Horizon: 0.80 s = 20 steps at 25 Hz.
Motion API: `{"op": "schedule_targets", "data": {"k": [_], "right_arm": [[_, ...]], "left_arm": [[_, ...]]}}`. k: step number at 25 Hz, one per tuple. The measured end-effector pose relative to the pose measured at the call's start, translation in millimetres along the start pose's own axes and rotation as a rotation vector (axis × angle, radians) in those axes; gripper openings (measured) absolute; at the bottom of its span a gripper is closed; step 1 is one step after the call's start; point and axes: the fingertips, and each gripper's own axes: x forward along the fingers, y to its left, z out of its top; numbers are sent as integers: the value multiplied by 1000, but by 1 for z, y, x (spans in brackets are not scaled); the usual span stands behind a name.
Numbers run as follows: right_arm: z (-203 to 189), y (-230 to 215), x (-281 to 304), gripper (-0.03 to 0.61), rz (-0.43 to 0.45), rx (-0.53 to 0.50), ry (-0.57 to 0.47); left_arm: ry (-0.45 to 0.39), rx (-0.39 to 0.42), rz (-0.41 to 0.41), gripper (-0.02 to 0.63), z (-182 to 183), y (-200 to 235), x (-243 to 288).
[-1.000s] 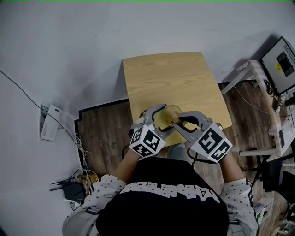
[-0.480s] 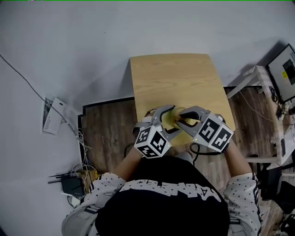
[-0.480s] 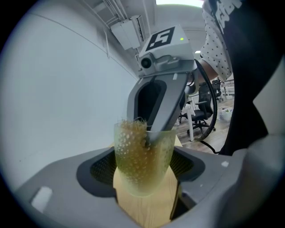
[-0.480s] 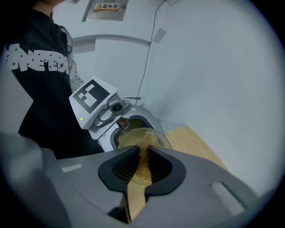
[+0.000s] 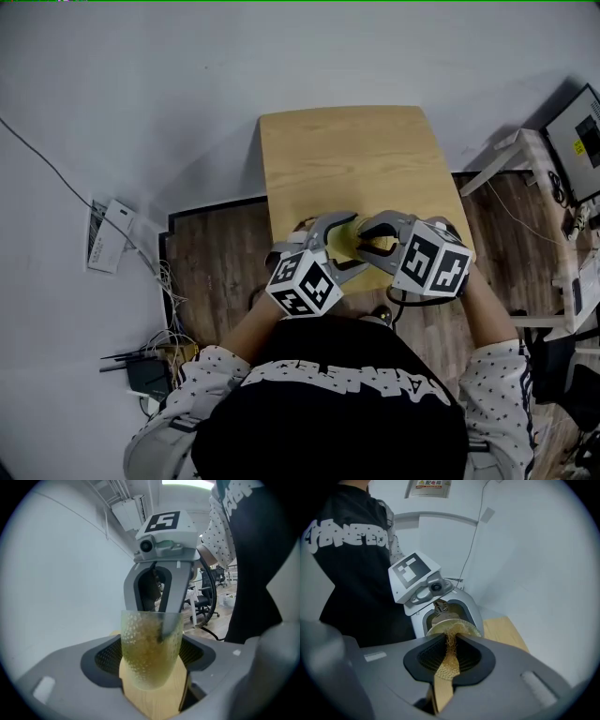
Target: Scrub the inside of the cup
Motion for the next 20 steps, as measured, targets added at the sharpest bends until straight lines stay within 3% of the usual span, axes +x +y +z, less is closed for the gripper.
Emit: {"op": "schedule_targets", "data": {"k": [4,20], "right_arm": [[-8,9,-4,58,39,-63,35],[0,38,-10,57,171,-304,141]], "left_arm": [[-5,10,-41,365,4,-8,4],[-127,-83,-206,365,12,-30,-14]]}}
